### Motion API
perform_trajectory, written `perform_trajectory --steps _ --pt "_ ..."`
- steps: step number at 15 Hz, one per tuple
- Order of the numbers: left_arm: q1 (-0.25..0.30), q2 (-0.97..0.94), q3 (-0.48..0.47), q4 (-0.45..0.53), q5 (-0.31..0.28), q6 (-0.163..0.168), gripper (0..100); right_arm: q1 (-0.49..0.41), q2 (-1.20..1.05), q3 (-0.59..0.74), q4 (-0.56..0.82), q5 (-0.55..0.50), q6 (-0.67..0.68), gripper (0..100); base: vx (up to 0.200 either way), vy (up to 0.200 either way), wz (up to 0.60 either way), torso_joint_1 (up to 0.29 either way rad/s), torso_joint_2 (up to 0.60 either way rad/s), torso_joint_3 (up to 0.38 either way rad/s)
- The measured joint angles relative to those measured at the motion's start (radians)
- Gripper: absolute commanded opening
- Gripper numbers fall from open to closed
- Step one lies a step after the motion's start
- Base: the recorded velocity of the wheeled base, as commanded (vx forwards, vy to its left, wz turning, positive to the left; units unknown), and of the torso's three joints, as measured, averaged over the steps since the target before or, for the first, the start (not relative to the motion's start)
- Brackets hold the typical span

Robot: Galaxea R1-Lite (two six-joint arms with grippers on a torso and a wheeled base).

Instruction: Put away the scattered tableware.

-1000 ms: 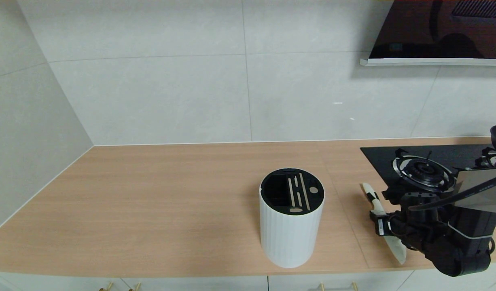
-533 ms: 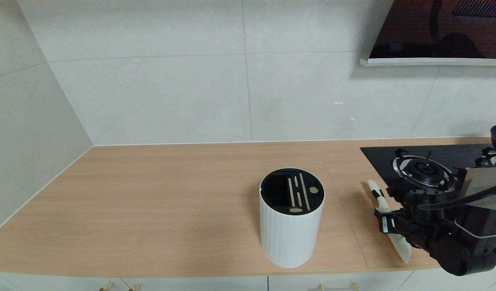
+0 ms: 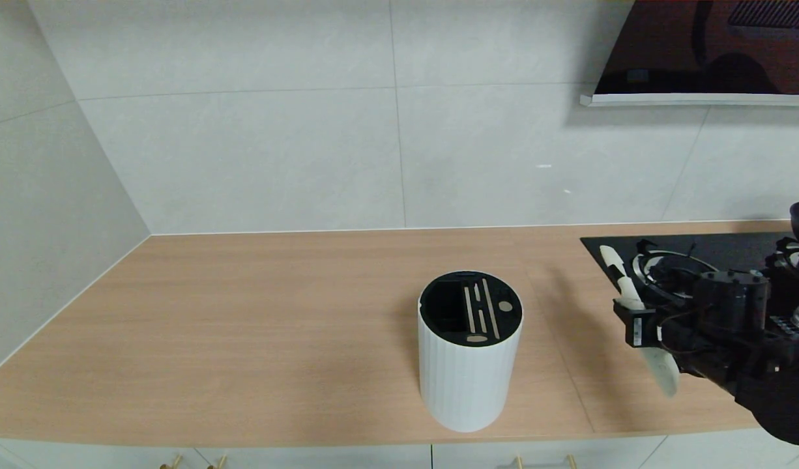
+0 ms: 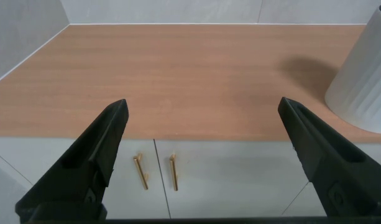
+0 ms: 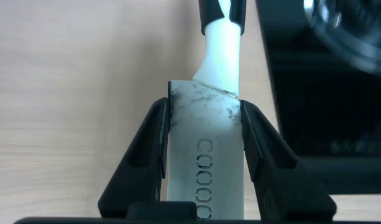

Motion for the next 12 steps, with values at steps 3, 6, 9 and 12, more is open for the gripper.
perform_trajectory --steps 3,6,9,12 --pt "0.000 0.000 -0.024 -0.100 0.032 -0.048 100 0.047 -0.162 0.000 0.138 -0.009 0.000 0 0.000 0.000 0.00 0.000 0.00 0.000" --pt "-0.003 0.038 -0.075 0.053 -0.089 -0.014 100 0.108 -0.300 -0.044 0.254 -0.012 0.001 0 0.000 0.000 0.00 0.000 0.00 0.000" --pt "-0.006 0.200 -0.185 0.127 -0.226 -0.005 100 0.146 -0.367 -0.136 0.343 -0.011 0.001 0 0.000 0.000 0.00 0.000 0.00 0.000" --pt "-0.021 0.426 -0.342 0.147 -0.343 0.002 100 0.184 -0.383 -0.234 0.404 -0.010 0.001 0 0.000 0.000 0.00 0.000 0.00 0.000"
